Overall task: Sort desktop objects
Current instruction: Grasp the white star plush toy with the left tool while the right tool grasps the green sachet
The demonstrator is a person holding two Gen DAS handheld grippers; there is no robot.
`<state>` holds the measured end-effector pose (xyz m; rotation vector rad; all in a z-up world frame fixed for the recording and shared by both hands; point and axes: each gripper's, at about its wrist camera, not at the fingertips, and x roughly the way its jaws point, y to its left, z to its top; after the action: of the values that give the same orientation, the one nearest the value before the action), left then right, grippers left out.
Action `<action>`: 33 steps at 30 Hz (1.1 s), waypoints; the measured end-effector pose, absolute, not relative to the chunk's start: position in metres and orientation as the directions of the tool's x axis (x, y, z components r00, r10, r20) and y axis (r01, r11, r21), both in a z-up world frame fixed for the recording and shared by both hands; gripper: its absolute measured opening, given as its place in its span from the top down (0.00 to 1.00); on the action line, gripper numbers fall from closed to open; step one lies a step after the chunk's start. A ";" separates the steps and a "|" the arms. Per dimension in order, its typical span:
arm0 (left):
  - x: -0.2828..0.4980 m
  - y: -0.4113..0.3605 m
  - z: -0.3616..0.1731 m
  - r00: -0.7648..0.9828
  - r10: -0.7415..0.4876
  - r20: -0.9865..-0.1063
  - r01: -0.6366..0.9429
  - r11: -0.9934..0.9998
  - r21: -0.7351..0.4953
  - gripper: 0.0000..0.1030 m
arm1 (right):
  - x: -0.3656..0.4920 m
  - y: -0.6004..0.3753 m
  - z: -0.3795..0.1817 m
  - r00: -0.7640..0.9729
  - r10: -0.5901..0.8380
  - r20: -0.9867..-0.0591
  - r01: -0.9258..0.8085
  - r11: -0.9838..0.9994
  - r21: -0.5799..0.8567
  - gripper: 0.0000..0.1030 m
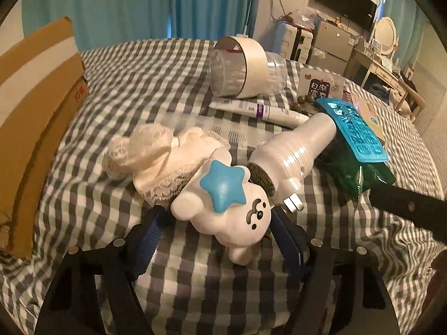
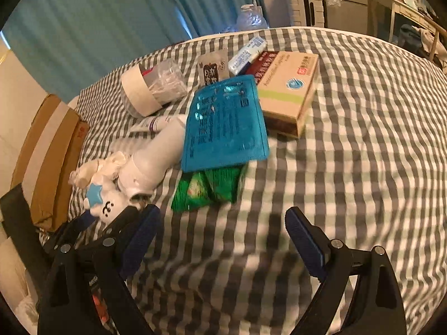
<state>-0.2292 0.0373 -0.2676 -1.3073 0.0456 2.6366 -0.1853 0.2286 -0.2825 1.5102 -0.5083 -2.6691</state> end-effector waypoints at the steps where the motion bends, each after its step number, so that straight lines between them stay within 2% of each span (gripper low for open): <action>1: -0.231 0.038 -0.268 -0.590 0.168 -0.790 -0.193 -0.979 -0.064 0.24 | -0.189 0.230 -0.283 -0.529 -0.192 -0.827 -0.137 -0.942 0.306 0.13; 4: -0.237 0.038 -0.270 -0.587 0.168 -0.792 -0.186 -0.980 -0.070 0.20 | -0.201 0.237 -0.289 -0.537 -0.229 -0.812 -0.181 -0.909 0.376 0.13; 6: -0.242 0.040 -0.273 -0.584 0.165 -0.795 -0.183 -0.981 -0.069 0.20 | -0.208 0.238 -0.295 -0.526 -0.247 -0.814 -0.187 -0.900 0.394 0.27; 7: -0.242 0.040 -0.273 -0.583 0.167 -0.795 -0.184 -0.980 -0.070 0.21 | -0.211 0.235 -0.300 -0.508 -0.247 -0.825 -0.181 -0.906 0.382 0.50; 8: -0.242 0.040 -0.273 -0.582 0.168 -0.796 -0.189 -0.980 -0.069 0.22 | -0.213 0.232 -0.304 -0.486 -0.236 -0.842 -0.174 -0.918 0.357 0.55; 9: -0.242 0.040 -0.272 -0.580 0.168 -0.797 -0.194 -0.979 -0.065 0.30 | -0.211 0.231 -0.305 -0.488 -0.231 -0.841 -0.165 -0.922 0.350 0.56; 10: -0.241 0.040 -0.271 -0.579 0.166 -0.798 -0.197 -0.979 -0.061 0.37 | -0.209 0.230 -0.302 -0.495 -0.230 -0.838 -0.157 -0.925 0.347 0.64; 11: -0.241 0.040 -0.270 -0.575 0.166 -0.801 -0.198 -0.978 -0.061 0.38 | -0.207 0.230 -0.300 -0.495 -0.231 -0.837 -0.156 -0.925 0.347 0.65; 14: -0.241 0.035 -0.266 -0.553 0.187 -0.812 -0.195 -0.976 -0.092 0.53 | -0.201 0.230 -0.295 -0.493 -0.224 -0.841 -0.160 -0.926 0.341 0.66; 20: -0.225 0.027 -0.264 -0.540 0.193 -0.819 -0.180 -0.977 -0.111 0.56 | -0.185 0.225 -0.292 -0.452 -0.204 -0.869 -0.165 -0.938 0.306 0.67; 23: -0.214 0.020 -0.260 -0.550 0.195 -0.812 -0.163 -0.979 -0.125 0.51 | -0.178 0.225 -0.284 -0.459 -0.214 -0.862 -0.163 -0.934 0.318 0.67; 25: -0.210 0.015 -0.257 -0.581 0.162 -0.798 -0.125 -0.986 -0.109 0.27 | -0.175 0.224 -0.279 -0.471 -0.207 -0.858 -0.161 -0.936 0.314 0.67; 27: -0.212 0.011 -0.255 -0.593 0.167 -0.788 -0.089 -0.986 -0.142 0.20 | -0.175 0.224 -0.276 -0.477 -0.204 -0.855 -0.159 -0.937 0.312 0.67; 33: -0.234 0.014 -0.260 -0.571 0.178 -0.801 -0.048 -0.982 -0.185 0.18 | -0.177 0.227 -0.282 -0.461 -0.201 -0.864 -0.155 -0.941 0.302 0.67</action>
<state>-0.2341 0.0142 -0.2602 -1.3848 -0.2151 2.6679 -0.1766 0.2272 -0.2817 1.6166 -0.5350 -2.6072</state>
